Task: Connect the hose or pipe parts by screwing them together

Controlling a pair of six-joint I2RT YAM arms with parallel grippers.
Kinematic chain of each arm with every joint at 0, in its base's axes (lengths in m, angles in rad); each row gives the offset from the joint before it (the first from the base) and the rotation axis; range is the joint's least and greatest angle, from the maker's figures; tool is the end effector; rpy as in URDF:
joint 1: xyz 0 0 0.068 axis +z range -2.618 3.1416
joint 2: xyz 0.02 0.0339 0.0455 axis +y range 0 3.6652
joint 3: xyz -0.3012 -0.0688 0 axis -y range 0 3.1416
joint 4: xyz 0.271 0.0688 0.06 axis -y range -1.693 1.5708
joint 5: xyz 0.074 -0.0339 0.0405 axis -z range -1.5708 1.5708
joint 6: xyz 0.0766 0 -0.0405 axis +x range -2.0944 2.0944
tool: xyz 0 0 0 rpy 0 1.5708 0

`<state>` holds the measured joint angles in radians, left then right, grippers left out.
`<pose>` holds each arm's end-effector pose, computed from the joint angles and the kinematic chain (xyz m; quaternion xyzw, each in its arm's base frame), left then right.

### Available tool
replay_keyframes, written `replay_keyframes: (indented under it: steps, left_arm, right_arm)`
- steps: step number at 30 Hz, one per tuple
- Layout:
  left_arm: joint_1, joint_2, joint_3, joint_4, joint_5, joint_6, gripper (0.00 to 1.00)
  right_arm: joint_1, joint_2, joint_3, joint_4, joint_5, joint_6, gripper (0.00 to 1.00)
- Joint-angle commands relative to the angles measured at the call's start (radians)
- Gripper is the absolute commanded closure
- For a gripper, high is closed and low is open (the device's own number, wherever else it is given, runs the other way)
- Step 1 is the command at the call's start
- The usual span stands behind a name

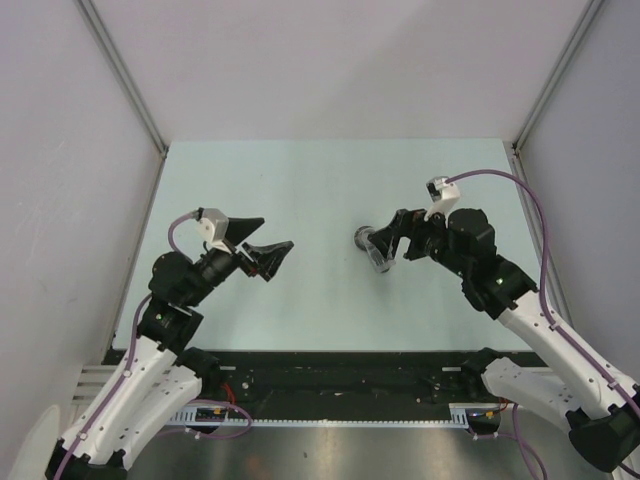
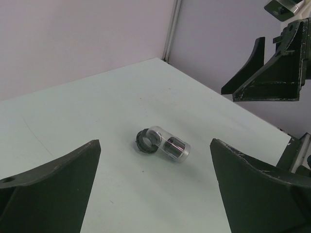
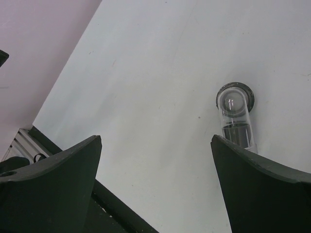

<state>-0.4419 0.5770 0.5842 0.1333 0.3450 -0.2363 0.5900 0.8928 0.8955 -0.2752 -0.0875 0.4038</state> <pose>0.1541 -0.1016 0.3602 0.1952 0.6293 -0.3536 0.6640 0.2012 0.1428 0.3684 -0.1003 0.7899 0.3185 0.5143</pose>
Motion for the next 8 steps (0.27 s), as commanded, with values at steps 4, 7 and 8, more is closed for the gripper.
replay_keyframes:
  steps: [4,7,8]
  left_arm:
    - [0.003,-0.009,-0.007,0.037,0.015,-0.004,0.0]
    - [0.003,-0.009,-0.007,0.037,0.017,-0.003,0.0]
    - [0.003,-0.006,-0.007,0.038,0.017,-0.004,0.0]
  right_arm:
    - [0.007,-0.02,-0.004,0.06,-0.009,0.004,0.0]
    - [0.01,-0.032,-0.004,0.06,0.0,-0.003,0.0]
    - [0.01,-0.038,-0.006,0.062,0.009,-0.008,0.0]
